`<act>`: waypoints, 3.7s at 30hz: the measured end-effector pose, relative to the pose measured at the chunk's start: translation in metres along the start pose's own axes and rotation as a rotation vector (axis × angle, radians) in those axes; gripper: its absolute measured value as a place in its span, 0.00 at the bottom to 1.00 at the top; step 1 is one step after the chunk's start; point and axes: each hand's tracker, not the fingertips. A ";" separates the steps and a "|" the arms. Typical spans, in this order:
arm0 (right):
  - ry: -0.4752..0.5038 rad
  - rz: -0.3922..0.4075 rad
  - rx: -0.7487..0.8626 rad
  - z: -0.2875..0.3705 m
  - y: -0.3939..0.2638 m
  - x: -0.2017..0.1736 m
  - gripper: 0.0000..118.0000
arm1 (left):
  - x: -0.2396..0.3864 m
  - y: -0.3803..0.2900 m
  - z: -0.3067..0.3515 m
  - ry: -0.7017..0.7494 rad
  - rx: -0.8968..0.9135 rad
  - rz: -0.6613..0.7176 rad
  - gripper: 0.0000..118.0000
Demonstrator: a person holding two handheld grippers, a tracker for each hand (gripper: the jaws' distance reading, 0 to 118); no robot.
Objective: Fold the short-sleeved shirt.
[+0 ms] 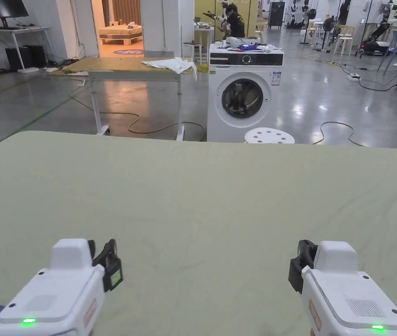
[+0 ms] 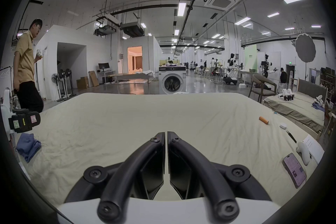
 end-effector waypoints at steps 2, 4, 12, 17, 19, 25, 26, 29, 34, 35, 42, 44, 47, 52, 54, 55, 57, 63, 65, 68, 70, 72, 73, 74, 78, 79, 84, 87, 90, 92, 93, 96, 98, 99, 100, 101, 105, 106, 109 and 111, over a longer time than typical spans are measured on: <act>-0.009 0.000 0.024 0.000 0.002 0.001 0.01 | 0.013 0.003 -0.003 0.001 0.027 -0.055 0.07; -0.026 0.012 0.042 0.001 0.004 0.000 0.01 | 0.028 0.003 -0.004 -0.004 0.053 -0.082 0.00; -0.033 0.006 0.055 0.003 0.006 -0.001 0.01 | 0.042 0.012 0.001 -0.010 0.125 -0.094 0.00; -0.037 0.023 0.069 0.006 0.008 -0.006 0.01 | 0.046 0.016 0.005 -0.023 0.154 -0.118 0.00; -0.040 0.015 0.071 0.007 0.009 -0.006 0.01 | 0.048 0.017 0.006 -0.020 0.161 -0.113 0.00; -0.052 0.018 0.063 0.011 0.008 -0.008 0.01 | 0.049 0.016 0.008 0.003 0.166 -0.093 0.00; -0.051 0.018 0.064 0.012 0.008 -0.007 0.01 | 0.048 0.015 0.007 0.005 0.163 -0.090 0.00; -0.033 0.003 0.049 0.012 0.010 -0.005 0.01 | 0.049 0.012 0.005 0.032 0.137 -0.080 0.00; -0.026 -0.002 0.033 0.009 0.010 0.000 0.03 | 0.048 0.012 0.008 -0.006 0.143 -0.044 0.13; -0.024 -0.016 0.028 0.008 0.010 0.001 0.03 | 0.047 0.013 0.009 -0.009 0.148 -0.045 0.15; -0.048 -0.012 0.042 0.005 0.006 0.000 0.67 | 0.050 0.013 0.013 -0.030 0.144 -0.054 0.71; -0.039 -0.006 0.043 0.004 0.005 0.000 0.68 | 0.048 0.013 0.013 -0.028 0.128 -0.046 0.83; -0.021 -0.010 0.046 0.005 0.004 0.000 0.82 | 0.044 0.008 0.011 -0.035 0.112 -0.042 0.86; -0.112 0.000 0.085 0.003 0.006 -0.007 0.85 | 0.039 0.002 0.007 0.013 0.114 -0.012 0.86; -0.144 -0.011 0.082 0.000 0.006 -0.009 0.85 | 0.038 0.002 0.008 0.015 0.149 -0.006 0.86; -0.155 -0.020 0.077 -0.001 0.007 -0.010 0.85 | 0.037 0.002 0.008 0.017 0.161 -0.006 0.86; -0.163 -0.049 0.067 -0.001 0.008 -0.009 0.84 | 0.037 0.004 0.008 0.018 0.164 -0.012 0.87; -0.176 -0.164 -0.052 -0.007 0.018 -0.007 0.84 | 0.030 0.005 0.007 -0.010 0.179 0.027 0.87; -0.183 -0.182 -0.084 -0.008 0.022 -0.008 0.84 | 0.029 0.005 0.007 -0.011 0.177 0.035 0.87; -0.185 -0.197 -0.122 -0.012 0.026 -0.007 0.84 | 0.028 0.004 0.005 0.001 0.168 0.038 0.87; -0.190 -0.195 -0.128 -0.016 0.026 -0.005 0.84 | 0.027 0.003 0.003 0.008 0.156 0.034 0.87; -0.188 -0.190 -0.134 -0.019 0.027 -0.003 0.84 | 0.026 0.001 0.000 0.011 0.138 0.031 0.87; -0.185 -0.187 -0.138 -0.019 0.027 -0.003 0.84 | 0.026 0.001 -0.001 0.013 0.131 0.029 0.87; -0.181 -0.184 -0.141 -0.020 0.027 -0.002 0.84 | 0.026 0.001 -0.002 0.016 0.124 0.027 0.87; -0.167 -0.161 -0.145 -0.020 0.029 -0.002 0.84 | 0.027 0.001 -0.004 0.042 0.115 0.026 0.87; -0.163 -0.155 -0.144 -0.020 0.029 -0.002 0.84 | 0.027 0.001 -0.004 0.040 0.115 0.031 0.87; -0.166 -0.139 -0.143 -0.022 0.029 -0.001 0.84 | 0.028 0.004 -0.003 0.004 0.108 0.034 0.95; -0.165 -0.131 -0.158 -0.026 0.027 0.001 0.84 | 0.030 0.007 -0.003 0.005 0.113 -0.003 0.96; -0.162 -0.138 -0.162 -0.028 0.026 0.004 0.84 | 0.033 0.011 -0.004 0.011 0.127 -0.025 0.96; -0.165 -0.149 -0.165 -0.030 0.026 0.006 0.84 | 0.034 0.013 -0.004 0.015 0.128 -0.033 0.96; -0.167 -0.153 -0.165 -0.029 0.026 0.007 0.84 | 0.034 0.013 -0.005 0.016 0.129 -0.036 0.96; -0.173 -0.147 -0.166 -0.030 0.026 0.008 0.84 | 0.036 0.014 -0.005 0.018 0.129 -0.049 0.96; -0.173 -0.143 -0.162 -0.030 0.025 0.009 0.84 | 0.037 0.014 -0.006 0.022 0.125 -0.064 0.96; -0.172 -0.143 -0.160 -0.029 0.025 0.009 0.84 | 0.037 0.013 -0.006 0.028 0.123 -0.072 0.96; -0.169 -0.145 -0.156 -0.028 0.025 0.010 0.84 | 0.037 0.012 -0.007 0.034 0.121 -0.076 0.96; -0.166 -0.147 -0.154 -0.028 0.026 0.010 0.84 | 0.037 0.012 -0.007 0.037 0.119 -0.079 0.96; -0.170 -0.125 -0.123 -0.024 0.027 0.007 0.84 | 0.037 0.010 -0.007 0.040 0.109 -0.073 0.96; -0.175 -0.121 -0.115 -0.023 0.027 0.006 0.84 | 0.037 0.009 -0.007 0.041 0.106 -0.071 0.96; -0.178 -0.107 -0.112 -0.024 0.028 0.005 0.84 | 0.037 0.008 -0.008 0.040 0.100 -0.070 0.96; -0.194 -0.089 -0.091 -0.023 0.026 0.002 0.84 | 0.037 0.007 -0.008 0.039 0.101 -0.071 0.96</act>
